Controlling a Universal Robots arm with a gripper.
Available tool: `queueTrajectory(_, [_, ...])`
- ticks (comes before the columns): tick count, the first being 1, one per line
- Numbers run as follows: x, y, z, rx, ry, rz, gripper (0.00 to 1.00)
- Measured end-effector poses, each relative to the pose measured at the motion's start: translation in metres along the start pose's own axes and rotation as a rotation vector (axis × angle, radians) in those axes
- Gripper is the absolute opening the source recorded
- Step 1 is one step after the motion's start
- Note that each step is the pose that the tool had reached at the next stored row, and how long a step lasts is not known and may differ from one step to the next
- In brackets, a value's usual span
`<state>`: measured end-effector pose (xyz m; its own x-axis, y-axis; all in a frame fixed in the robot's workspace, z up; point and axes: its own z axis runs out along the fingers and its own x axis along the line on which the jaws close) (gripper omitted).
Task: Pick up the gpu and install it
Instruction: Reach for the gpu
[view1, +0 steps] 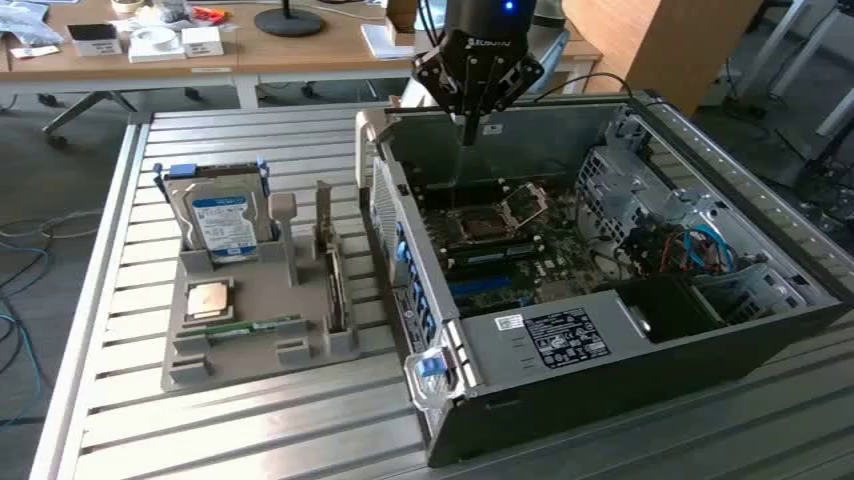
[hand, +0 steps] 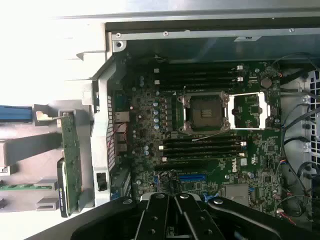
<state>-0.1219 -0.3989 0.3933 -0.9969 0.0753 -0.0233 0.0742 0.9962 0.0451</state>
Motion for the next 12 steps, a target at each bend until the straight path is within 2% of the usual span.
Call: queueTrajectory(12, [0.0031, -0.0002, -0.0001, 0.0, 0.0, 0.0, 0.11])
